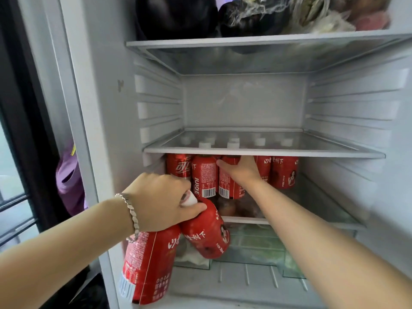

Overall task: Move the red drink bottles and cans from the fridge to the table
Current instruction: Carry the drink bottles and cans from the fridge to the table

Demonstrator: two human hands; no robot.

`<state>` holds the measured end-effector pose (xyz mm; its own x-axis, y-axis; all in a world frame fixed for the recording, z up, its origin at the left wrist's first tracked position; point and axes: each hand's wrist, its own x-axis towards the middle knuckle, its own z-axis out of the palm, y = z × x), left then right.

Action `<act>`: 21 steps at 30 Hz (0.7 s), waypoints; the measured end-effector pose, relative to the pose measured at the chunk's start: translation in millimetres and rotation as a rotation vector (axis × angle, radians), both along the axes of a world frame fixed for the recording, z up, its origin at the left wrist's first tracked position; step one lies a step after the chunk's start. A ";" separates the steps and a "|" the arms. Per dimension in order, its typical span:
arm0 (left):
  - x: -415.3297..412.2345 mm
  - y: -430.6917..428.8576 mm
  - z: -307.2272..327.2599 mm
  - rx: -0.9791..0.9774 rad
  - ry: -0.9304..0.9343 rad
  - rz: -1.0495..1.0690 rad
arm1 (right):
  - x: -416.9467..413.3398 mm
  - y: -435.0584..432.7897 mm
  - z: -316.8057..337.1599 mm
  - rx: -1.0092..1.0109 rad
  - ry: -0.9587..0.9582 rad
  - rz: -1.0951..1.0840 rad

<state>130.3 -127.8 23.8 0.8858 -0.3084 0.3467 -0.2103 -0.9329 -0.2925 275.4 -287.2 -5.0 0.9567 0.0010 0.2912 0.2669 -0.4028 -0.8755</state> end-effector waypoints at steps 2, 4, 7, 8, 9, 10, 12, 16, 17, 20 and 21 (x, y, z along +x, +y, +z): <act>-3.0 -0.8 1.2 -0.002 -0.007 -0.001 | -0.3 -0.5 -0.4 0.017 -0.033 -0.064; -4.2 -0.7 2.8 -0.020 -0.018 0.002 | -2.2 -5.2 0.2 0.084 -0.061 -0.117; -6.8 -4.4 5.0 -0.012 -0.003 0.011 | -8.2 -12.6 -3.9 0.151 -0.138 -0.187; -7.1 -5.7 5.2 0.002 0.002 0.010 | -8.5 -15.2 -5.7 0.181 -0.156 -0.216; -7.6 -6.7 4.7 0.017 0.004 0.008 | -8.9 -18.1 -6.7 0.221 -0.156 -0.262; -8.0 -7.2 4.0 0.028 -0.001 0.004 | -7.6 -21.4 -7.1 0.273 -0.134 -0.312; -8.9 -7.3 1.1 0.028 -0.012 0.003 | -3.3 -32.0 -8.1 0.446 -0.045 -0.417; -8.7 -9.0 -3.0 0.038 0.005 -0.007 | -6.1 -53.9 -21.0 0.818 0.098 -0.493; -7.8 -9.3 -3.7 0.042 0.011 -0.016 | -11.4 -55.3 -24.7 0.865 0.090 -0.513; -2.9 -10.7 -5.0 0.058 0.026 -0.042 | -29.0 -59.3 -33.9 0.940 -0.009 -0.560; -1.5 -10.9 -5.5 0.067 0.031 -0.045 | -38.1 -58.6 -34.0 0.924 -0.060 -0.557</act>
<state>128.7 -138.7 18.3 0.8806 -0.3700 0.2960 -0.2618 -0.9006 -0.3470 237.3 -345.8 -39.1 0.7388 -0.6739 0.0028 0.3032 0.3287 -0.8944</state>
